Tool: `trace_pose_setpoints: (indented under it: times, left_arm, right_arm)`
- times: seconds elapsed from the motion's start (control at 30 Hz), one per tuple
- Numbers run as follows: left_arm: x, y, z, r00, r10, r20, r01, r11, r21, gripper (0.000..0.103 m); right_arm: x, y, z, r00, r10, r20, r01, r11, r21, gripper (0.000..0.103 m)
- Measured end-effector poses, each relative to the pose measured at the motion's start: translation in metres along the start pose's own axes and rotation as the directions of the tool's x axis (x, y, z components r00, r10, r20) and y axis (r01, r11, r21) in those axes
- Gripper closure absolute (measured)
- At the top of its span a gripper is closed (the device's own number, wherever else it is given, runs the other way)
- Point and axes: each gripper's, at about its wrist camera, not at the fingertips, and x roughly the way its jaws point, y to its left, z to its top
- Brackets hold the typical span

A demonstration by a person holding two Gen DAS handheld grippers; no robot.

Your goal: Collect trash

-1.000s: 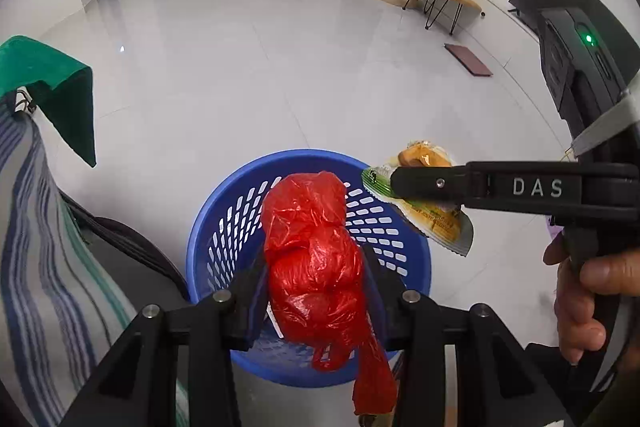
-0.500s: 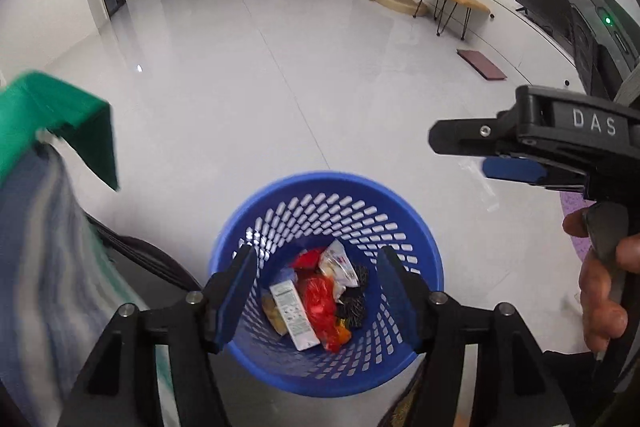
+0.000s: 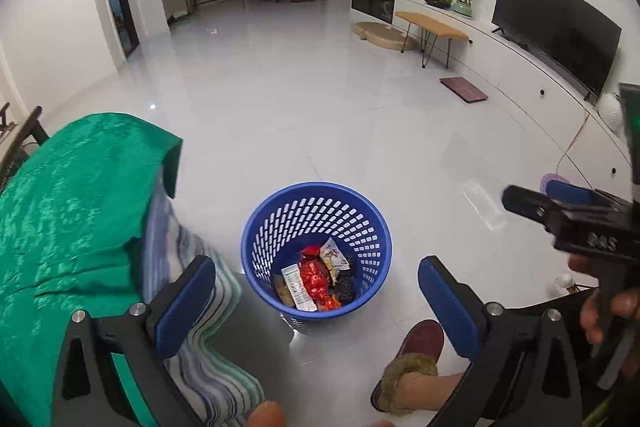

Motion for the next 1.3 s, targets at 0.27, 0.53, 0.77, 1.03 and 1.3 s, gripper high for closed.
trace_pose_setpoints:
  times: [0.27, 0.53, 0.77, 1.03, 1.3]
  left_arm:
    - [-0.035, -0.004, 0.000, 0.992, 0.124, 0.025, -0.124, 0.992, -0.023, 0.000]
    - [-0.059, 0.007, -0.010, 0.998, 0.055, 0.020, -0.054, 0.996, -0.070, 0.000]
    - [-0.067, 0.013, -0.013, 0.997, 0.074, 0.002, -0.073, 0.994, -0.086, 0.000]
    - [-0.072, 0.012, -0.013, 0.996, 0.093, 0.014, -0.092, 0.992, -0.091, 0.000]
    - [-0.068, 0.014, -0.014, 0.995, 0.095, 0.000, -0.095, 0.991, -0.098, 0.000]
  right_arm:
    - [-0.059, 0.037, -0.014, 0.998, 0.032, 0.059, -0.024, 0.991, -0.130, 0.000]
    - [-0.073, 0.055, -0.037, 1.000, -0.004, 0.017, 0.007, 0.986, -0.169, 0.000]
    - [-0.079, 0.081, -0.047, 1.000, 0.016, 0.005, -0.015, 0.975, -0.223, 0.000]
    - [-0.085, 0.090, -0.045, 1.000, 0.024, 0.004, -0.023, 0.971, -0.237, 0.000]
    - [-0.083, 0.088, -0.045, 1.000, 0.018, -0.008, -0.019, 0.976, -0.216, 0.000]
